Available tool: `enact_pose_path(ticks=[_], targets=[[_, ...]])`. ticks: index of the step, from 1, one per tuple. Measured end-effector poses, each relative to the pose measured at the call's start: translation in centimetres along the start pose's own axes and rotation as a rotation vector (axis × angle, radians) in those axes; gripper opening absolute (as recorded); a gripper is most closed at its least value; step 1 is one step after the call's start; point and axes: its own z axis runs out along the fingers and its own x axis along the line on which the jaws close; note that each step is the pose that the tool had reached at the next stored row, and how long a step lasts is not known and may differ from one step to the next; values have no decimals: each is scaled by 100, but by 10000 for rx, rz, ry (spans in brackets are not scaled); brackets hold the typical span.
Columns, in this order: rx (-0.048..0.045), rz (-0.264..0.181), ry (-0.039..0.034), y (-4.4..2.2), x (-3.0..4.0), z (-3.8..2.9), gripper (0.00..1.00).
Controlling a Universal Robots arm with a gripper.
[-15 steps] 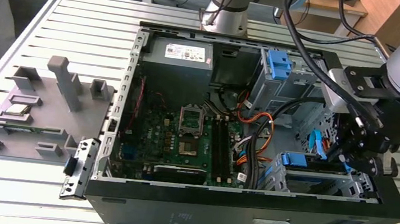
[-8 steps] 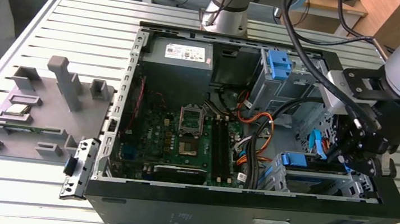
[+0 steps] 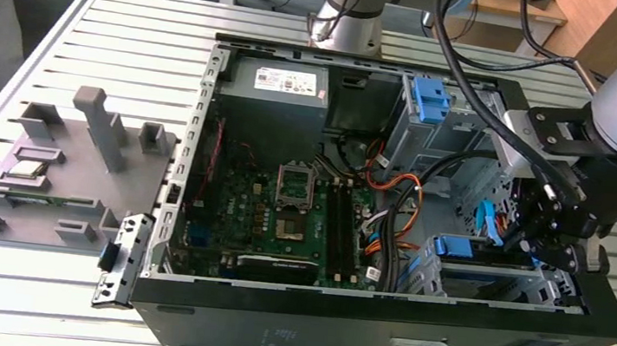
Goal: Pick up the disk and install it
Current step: 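Insert the second disk wire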
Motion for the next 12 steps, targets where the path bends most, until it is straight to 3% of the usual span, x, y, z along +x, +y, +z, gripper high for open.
enact_pose_path(ticks=[6, 7, 8, 12], targets=[[0, 3, -26, 2, -1, 11, 18], [1, 3, -21, 2, 0, 11, 18], [1, 2, -13, 1, 0, 7, 24], [0, 1, -1, 0, 0, 1, 24]])
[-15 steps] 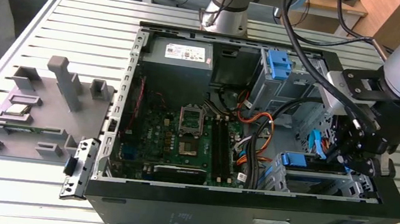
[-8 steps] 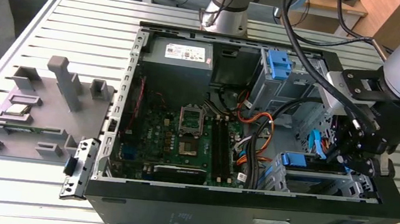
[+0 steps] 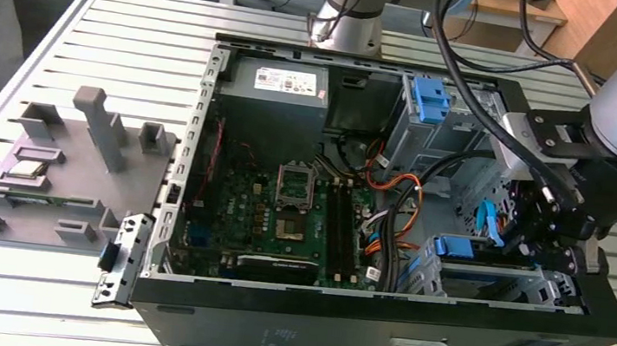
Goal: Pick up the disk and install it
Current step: 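Insert the second disk wire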
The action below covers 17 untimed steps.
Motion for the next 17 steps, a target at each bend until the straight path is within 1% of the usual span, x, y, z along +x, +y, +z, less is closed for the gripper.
enact_pose_path(ticks=[1, 3, 6, 17], targets=[[0, 0, 0, 0, 0, -3, 24], [0, 0, -1, -3, -1, -29, 24], [0, 0, 0, -8, -4, -93, 24], [0, 0, 0, -35, -15, -376, 24]])
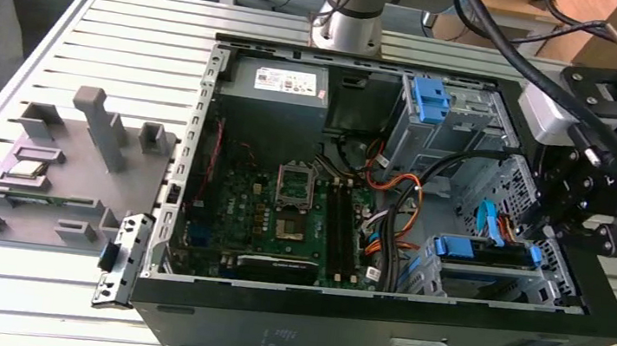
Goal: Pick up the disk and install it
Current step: 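Insert the second disk wire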
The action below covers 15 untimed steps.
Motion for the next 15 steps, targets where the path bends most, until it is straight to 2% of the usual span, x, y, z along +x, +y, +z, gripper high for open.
enact_pose_path(ticks=[7, 8, 9, 11, 12, 13, 15], targets=[[0, 0, -1, -2, -1, -19, 24], [-22, -1, -2, -3, -1, -19, 24], [-138, 4, -3, -7, 0, -19, 24], [-457, 19, -14, -15, 0, -14, 24], [-588, 25, -17, -18, 0, -13, 24], [-684, 28, -20, -20, 0, -13, 24], [-717, 31, -23, -20, 0, -12, 24]])
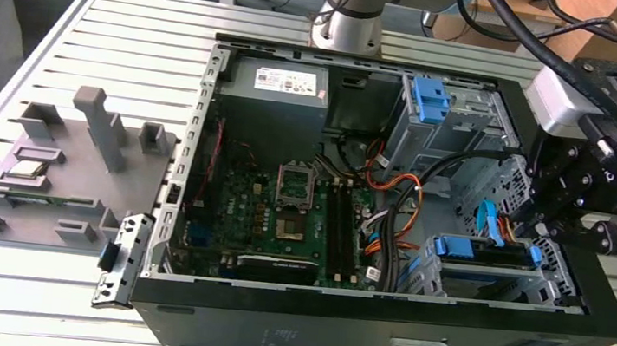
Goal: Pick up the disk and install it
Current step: 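Insert the second disk wire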
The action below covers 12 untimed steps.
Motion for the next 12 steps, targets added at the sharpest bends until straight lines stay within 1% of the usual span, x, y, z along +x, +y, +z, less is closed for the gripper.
enact_pose_path(ticks=[5, 8, 12], targets=[[0, 24, -11, 0, 0, 0, 24], [12, 320, -5, -1, 1, 1, 24], [14, 349, -4, 0, 1, 1, 24]])
